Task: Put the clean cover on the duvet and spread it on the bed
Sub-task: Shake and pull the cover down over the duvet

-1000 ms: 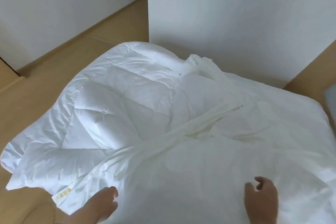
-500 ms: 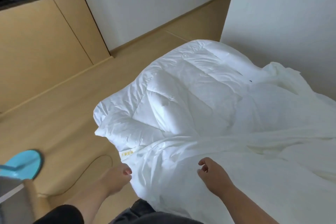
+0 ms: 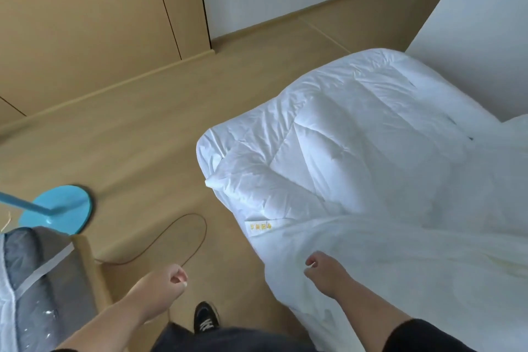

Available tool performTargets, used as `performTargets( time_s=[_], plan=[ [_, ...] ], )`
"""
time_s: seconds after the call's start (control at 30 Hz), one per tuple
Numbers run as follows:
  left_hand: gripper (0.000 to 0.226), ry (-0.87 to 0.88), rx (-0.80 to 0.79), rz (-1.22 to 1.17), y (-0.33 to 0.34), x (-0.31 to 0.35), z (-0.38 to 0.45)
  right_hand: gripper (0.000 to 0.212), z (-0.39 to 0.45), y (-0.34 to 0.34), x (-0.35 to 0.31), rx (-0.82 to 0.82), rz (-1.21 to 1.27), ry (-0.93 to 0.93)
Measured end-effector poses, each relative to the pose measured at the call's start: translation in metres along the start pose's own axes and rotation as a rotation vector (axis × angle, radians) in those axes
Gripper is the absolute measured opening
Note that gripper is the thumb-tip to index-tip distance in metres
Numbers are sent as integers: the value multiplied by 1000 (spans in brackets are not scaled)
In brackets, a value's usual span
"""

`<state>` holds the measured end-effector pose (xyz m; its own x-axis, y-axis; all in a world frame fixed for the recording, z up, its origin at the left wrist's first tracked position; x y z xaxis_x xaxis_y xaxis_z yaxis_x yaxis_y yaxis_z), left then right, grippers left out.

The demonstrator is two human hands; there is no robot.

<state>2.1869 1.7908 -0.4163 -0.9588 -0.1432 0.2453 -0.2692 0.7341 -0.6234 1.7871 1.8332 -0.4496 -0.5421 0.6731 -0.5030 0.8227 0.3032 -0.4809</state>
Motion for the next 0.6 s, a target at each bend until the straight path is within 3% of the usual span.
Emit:
performTargets(
  time_s=[0.2, 0.3, 0.47, 0.6],
  plan=[
    [6, -48, -77, 48, -49, -86, 29, 11, 42, 29, -57, 20, -63, 78],
    [6, -68, -90, 77, -73, -102, 53, 19, 56, 21, -64, 46, -26, 127],
    [6, -27, -103, 155, -107, -80, 115, 13, 100, -10, -50, 132, 94, 225],
    [6, 0, -153, 226, -153, -43, 152, 17, 142, -7, -53, 78, 100, 267]
  ],
)
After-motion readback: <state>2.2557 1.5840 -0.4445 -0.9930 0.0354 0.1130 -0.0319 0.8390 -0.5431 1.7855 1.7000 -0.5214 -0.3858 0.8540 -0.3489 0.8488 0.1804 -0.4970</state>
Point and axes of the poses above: each hand's wrist, its own z-axis towards the middle knuckle, its own y-axis out of the palm, x = y × z, the point moved 10 cm from there along z, towards the middle knuckle, and after that the axes turned 12 degrees about z, right-handed, at the moved point
